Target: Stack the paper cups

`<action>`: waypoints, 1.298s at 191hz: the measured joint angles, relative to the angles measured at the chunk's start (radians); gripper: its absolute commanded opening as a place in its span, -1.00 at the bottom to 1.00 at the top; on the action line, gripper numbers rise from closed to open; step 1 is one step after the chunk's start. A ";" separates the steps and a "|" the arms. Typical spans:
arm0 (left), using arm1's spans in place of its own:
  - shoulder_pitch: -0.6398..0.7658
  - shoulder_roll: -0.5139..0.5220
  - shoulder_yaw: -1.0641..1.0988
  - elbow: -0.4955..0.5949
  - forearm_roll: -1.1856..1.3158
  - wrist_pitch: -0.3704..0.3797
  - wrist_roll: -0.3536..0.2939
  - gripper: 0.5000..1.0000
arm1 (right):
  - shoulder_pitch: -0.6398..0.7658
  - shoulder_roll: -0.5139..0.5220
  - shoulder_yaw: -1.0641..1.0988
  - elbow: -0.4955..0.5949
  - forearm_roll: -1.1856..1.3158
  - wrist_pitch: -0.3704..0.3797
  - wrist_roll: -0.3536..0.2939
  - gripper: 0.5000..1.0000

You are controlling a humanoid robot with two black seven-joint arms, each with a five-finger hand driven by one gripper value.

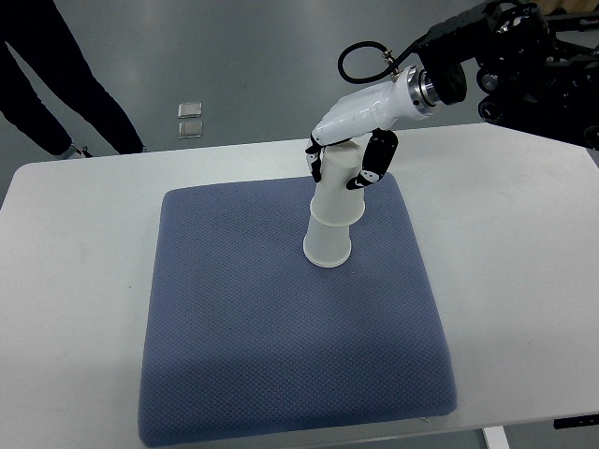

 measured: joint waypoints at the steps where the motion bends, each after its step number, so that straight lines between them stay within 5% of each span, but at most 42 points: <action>1: 0.000 0.000 0.000 0.000 0.000 0.000 0.000 1.00 | -0.001 0.001 0.000 0.000 0.000 0.000 0.000 -0.55; 46: 0.000 0.000 0.000 0.000 0.000 0.000 0.000 1.00 | -0.028 0.029 0.001 -0.024 -0.002 -0.021 -0.002 -0.42; 78: 0.000 0.000 0.000 0.000 0.000 0.000 0.000 1.00 | -0.034 0.039 0.003 -0.025 0.009 -0.028 -0.004 0.32; 121: 0.000 0.000 0.000 0.000 0.000 0.000 0.000 1.00 | -0.035 0.038 0.003 -0.025 0.014 -0.036 -0.004 0.58; 197: 0.000 0.000 0.000 0.000 0.000 0.000 0.000 1.00 | -0.034 0.031 0.049 -0.033 0.015 -0.026 -0.004 0.65; 248: 0.000 0.000 0.000 0.000 0.000 0.000 0.000 1.00 | -0.114 0.033 0.189 -0.163 0.146 -0.021 -0.004 0.65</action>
